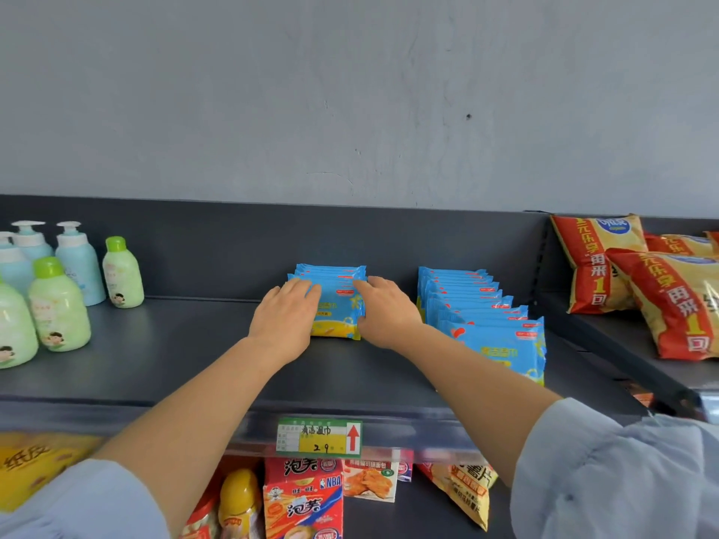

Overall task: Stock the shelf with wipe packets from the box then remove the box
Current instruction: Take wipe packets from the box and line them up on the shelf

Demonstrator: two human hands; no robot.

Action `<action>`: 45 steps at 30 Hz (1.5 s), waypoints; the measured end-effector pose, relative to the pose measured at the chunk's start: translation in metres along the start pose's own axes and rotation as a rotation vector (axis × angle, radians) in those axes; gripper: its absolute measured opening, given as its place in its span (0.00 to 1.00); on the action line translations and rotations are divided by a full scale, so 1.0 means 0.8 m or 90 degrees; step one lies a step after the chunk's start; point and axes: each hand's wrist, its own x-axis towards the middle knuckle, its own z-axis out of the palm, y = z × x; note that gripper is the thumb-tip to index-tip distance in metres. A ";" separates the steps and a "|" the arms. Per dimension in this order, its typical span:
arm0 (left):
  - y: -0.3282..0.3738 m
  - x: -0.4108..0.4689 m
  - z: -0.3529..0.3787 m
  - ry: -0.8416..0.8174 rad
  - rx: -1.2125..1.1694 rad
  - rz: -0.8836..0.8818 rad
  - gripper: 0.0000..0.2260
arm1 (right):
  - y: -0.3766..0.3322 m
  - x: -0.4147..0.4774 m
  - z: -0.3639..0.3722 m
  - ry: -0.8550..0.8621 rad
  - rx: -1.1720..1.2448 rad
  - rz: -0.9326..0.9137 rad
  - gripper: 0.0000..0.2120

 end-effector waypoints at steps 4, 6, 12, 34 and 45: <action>0.010 -0.032 -0.025 -0.022 -0.006 -0.026 0.22 | -0.006 -0.027 -0.005 0.008 -0.046 -0.043 0.29; 0.015 -0.050 -0.038 -0.029 -0.006 -0.037 0.21 | -0.010 -0.042 -0.009 0.020 -0.064 -0.064 0.29; 0.023 -0.103 -0.074 -0.047 0.001 -0.056 0.20 | -0.019 -0.093 -0.027 0.030 -0.080 -0.081 0.20; 0.175 -0.315 -0.126 -0.138 -0.109 0.037 0.22 | 0.020 -0.412 -0.051 -0.093 -0.106 0.115 0.23; 0.359 -0.370 -0.099 -0.222 -0.185 0.117 0.23 | 0.147 -0.578 -0.026 -0.212 -0.131 0.216 0.25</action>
